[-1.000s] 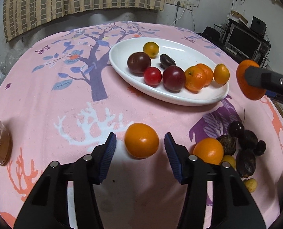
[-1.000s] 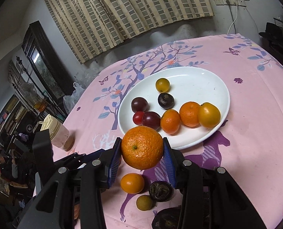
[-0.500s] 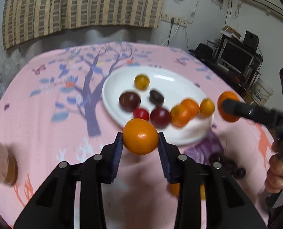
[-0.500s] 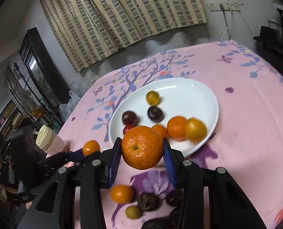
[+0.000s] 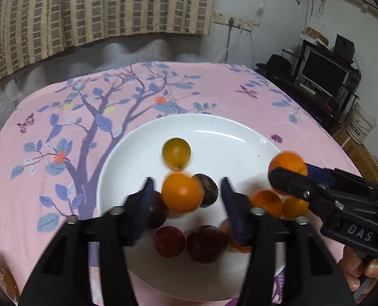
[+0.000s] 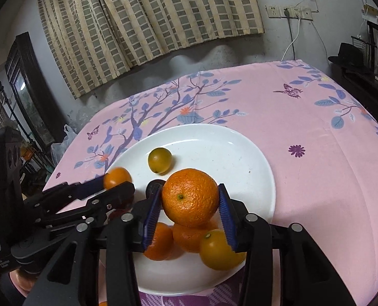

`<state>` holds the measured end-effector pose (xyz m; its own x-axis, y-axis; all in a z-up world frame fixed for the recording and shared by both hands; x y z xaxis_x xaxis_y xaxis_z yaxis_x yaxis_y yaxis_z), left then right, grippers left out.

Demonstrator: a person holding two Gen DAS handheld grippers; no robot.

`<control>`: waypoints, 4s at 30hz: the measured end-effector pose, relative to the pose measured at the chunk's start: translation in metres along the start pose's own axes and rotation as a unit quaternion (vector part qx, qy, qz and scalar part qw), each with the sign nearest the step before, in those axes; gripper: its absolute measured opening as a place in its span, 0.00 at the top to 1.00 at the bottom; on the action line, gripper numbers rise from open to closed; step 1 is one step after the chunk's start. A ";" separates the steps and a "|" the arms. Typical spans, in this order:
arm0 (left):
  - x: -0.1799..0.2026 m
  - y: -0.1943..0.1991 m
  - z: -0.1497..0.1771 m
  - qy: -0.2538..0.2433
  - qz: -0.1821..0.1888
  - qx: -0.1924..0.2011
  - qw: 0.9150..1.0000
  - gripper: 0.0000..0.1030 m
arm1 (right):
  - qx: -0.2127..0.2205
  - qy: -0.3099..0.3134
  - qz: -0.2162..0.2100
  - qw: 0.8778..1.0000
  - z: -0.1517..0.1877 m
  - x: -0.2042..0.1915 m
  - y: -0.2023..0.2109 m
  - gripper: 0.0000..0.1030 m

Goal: Organize fruits
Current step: 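Carry both oranges onto the white plate and open both tools, then grasp a mandarin orange with the left tool while the right tool grasps a small yellow fruit, then carry both fruits onto the white plate and open both tools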

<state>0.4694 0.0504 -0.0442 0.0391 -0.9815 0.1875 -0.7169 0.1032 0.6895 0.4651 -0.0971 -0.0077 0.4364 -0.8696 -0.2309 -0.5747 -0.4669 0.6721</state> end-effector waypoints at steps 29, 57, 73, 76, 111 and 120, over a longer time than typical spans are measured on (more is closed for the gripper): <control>-0.075 0.110 0.121 0.098 -0.028 -0.008 0.995 0.10 | -0.095 0.096 -0.067 0.989 0.196 -0.062 0.131 0.48; 0.009 0.078 0.150 -0.012 0.076 -0.071 0.994 0.51 | -0.077 0.034 -0.141 0.986 0.192 -0.065 0.124 0.76; 0.010 0.074 0.153 0.013 0.100 -0.084 0.991 0.64 | -0.069 0.042 -0.141 0.987 0.191 -0.067 0.125 0.74; 0.001 0.081 0.147 0.028 0.099 -0.072 0.992 0.64 | -0.069 0.087 -0.130 0.985 0.192 -0.082 0.127 0.74; 0.002 0.045 0.007 0.036 -0.003 0.027 0.999 0.10 | 0.048 0.178 -0.009 0.983 0.036 -0.037 0.065 0.32; -0.022 0.111 0.077 0.076 -0.006 0.046 0.996 0.07 | -0.009 0.142 -0.073 0.987 0.090 -0.020 0.098 0.32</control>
<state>0.3351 0.0712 -0.0256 0.1472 -0.9462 0.2882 -0.7761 0.0701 0.6267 0.3373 -0.1397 -0.0005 0.6915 -0.7121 -0.1210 -0.4806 -0.5786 0.6590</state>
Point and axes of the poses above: each gripper's, at about its wrist camera, not at the fingertips, and y roughly against the way its jaws point, x to its right, z to its underside, the point moved 7 cm from there along -y, roughly the way its jaws point, and after that the axes turned 8 degrees about y, right-handed, at the moved point
